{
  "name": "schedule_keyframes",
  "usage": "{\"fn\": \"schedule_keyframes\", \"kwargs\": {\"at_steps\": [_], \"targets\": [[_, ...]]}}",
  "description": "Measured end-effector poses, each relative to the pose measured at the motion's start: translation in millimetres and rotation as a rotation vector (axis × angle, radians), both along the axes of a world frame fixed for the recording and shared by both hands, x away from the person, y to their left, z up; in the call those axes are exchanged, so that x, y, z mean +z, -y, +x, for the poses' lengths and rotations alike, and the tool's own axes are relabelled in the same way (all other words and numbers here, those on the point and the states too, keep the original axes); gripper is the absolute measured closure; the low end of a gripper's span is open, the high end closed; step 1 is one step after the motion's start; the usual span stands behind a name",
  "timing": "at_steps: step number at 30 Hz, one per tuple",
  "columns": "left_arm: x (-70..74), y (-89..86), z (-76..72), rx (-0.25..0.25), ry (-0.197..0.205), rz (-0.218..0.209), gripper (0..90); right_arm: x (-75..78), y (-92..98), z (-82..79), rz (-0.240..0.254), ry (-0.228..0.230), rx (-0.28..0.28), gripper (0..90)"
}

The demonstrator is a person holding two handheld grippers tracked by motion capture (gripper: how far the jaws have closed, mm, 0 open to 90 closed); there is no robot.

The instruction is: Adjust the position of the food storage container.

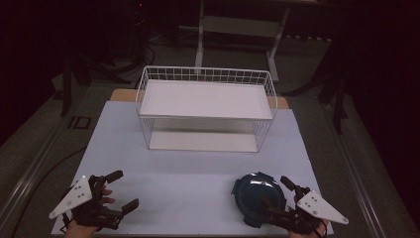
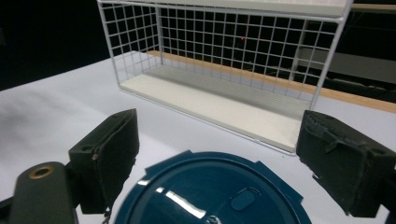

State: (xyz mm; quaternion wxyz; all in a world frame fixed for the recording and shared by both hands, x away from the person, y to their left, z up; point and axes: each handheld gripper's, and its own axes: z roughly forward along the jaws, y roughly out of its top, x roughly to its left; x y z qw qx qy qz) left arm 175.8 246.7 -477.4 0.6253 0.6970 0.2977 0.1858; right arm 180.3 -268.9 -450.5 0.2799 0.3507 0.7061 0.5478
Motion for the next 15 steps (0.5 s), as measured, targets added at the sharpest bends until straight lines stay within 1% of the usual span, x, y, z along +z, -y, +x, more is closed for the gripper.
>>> {"fn": "schedule_keyframes", "kwargs": {"at_steps": [2,4,5,10,11,14,15], "targets": [[0.1,0.5,-0.3,-0.002,0.002,0.003,0.0,3.4,-1.7,-2.3,-0.006,0.006,0.006,12.7],[0.1,0.9,-0.4,-0.003,0.004,0.004,0.0,7.6,-3.6,-4.8,0.004,0.005,0.023,12.7],[0.1,0.9,-0.4,-0.004,0.005,0.008,0.0,7.6,-3.6,-4.8,0.004,0.005,0.023,12.7],[-0.4,1.0,-0.2,-0.009,0.003,0.008,0.0,12.7,-5.5,-5.1,0.006,-0.015,0.051,13.4],[-0.5,1.2,-0.1,-0.008,0.001,0.007,0.0,14.1,-5.8,-4.9,0.014,-0.021,0.062,13.4],[-0.5,1.2,0.0,-0.011,0.0,0.004,0.0,19.7,-6.3,-6.2,0.005,-0.021,0.068,12.3],[-0.4,1.1,-0.1,-0.012,0.001,0.005,0.0,22.2,-6.6,-6.3,-0.007,-0.027,0.071,11.7]]}}
